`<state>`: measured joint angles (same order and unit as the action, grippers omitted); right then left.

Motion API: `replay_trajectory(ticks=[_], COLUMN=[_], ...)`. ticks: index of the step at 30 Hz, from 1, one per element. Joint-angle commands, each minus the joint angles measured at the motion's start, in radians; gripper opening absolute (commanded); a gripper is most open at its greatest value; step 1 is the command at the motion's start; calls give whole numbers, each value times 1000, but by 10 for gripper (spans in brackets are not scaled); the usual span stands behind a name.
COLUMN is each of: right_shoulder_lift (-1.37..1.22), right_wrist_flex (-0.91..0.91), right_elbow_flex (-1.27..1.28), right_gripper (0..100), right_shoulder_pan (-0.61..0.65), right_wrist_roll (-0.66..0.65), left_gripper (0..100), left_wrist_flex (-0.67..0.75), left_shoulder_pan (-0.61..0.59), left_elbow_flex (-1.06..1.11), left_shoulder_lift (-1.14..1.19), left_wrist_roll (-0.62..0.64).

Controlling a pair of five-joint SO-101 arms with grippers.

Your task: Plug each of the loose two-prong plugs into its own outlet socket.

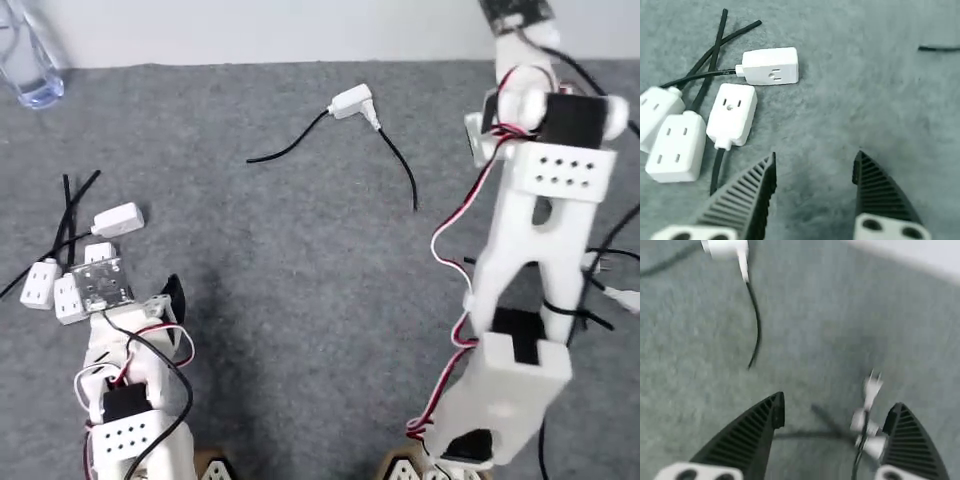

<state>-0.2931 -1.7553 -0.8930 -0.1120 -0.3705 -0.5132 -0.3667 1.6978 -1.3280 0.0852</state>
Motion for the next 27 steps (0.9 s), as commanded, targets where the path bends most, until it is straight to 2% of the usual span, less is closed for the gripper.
replay_trajectory(ticks=[1,3,5,9,15,19,24,27], right_shoulder_lift=[124,166,203,249,294,334,417,483], right_wrist_flex=[-42,-42,-42,-33,131,275,455,549], right_elbow_flex=[147,247,354,585,901,1115,1361,1493], right_gripper=[303,303,302,287,152,199,227,227], right_shoulder_pan=[-35,-61,-76,-74,-73,-51,39,122], right_wrist_roll=[-8,-55,-83,-81,-80,-60,0,57], left_gripper=[239,238,238,239,236,235,235,236], left_wrist_flex=[-78,-209,-299,-310,-299,-339,-566,-654], left_shoulder_pan=[-9,-54,-98,-100,-124,-186,-192,-192], left_elbow_flex=[-71,-170,-225,-197,-243,-334,-538,-651], left_shoulder_lift=[-11,-11,-11,-12,-12,-11,-3,-3], left_wrist_roll=[-126,-212,-227,-226,-262,-261,-261,-273])
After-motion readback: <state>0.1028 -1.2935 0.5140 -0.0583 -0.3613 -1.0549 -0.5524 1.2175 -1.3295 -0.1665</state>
